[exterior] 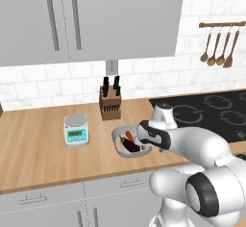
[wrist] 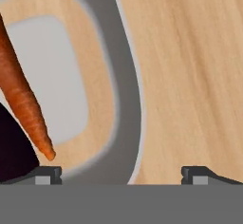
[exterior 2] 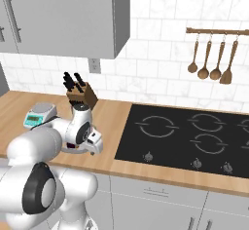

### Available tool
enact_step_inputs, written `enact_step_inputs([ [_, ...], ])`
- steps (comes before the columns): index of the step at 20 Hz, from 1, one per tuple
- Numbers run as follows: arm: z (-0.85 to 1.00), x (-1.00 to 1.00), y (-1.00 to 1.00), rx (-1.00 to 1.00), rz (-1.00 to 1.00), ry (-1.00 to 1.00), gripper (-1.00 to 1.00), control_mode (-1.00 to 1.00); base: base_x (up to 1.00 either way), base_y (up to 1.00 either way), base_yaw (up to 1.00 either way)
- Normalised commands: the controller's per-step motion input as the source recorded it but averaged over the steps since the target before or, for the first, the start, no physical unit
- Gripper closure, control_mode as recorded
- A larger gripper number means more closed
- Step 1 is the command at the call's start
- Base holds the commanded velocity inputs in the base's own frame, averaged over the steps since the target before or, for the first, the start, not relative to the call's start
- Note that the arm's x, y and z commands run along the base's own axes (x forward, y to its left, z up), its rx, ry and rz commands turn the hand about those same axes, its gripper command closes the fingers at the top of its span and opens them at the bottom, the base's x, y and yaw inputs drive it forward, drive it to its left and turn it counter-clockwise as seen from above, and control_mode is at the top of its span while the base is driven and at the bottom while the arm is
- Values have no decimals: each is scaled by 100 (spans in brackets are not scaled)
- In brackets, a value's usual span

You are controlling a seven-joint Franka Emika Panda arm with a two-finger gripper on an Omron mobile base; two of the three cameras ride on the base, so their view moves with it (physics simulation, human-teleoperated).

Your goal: Take the meat container that has the fish and place it on the second highest rack of the freezer. Then take the vegetable container that has the carrot and eggplant and place it on the highest rack of the freezer.

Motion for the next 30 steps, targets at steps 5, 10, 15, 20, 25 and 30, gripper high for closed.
enact_step_inputs([
  [5, 0, 0, -19, 0, -5, 0, -100, -100, 0, 0, 0],
  [10, 0, 0, -61, 1, -6, 3, -100, -100, 0, 0, 0],
  [15, 0, 0, -36, 0, -3, 7, -100, -100, 0, 0, 0],
  [20, 3, 0, 21, -1, 0, 0, -100, -100, 0, 0, 0],
  [25, 7, 0, 55, -5, 0, 0, -100, -100, 0, 0, 0],
  [30, -49, 0, 13, -1, 0, -1, -100, -100, 0, 0, 0],
])
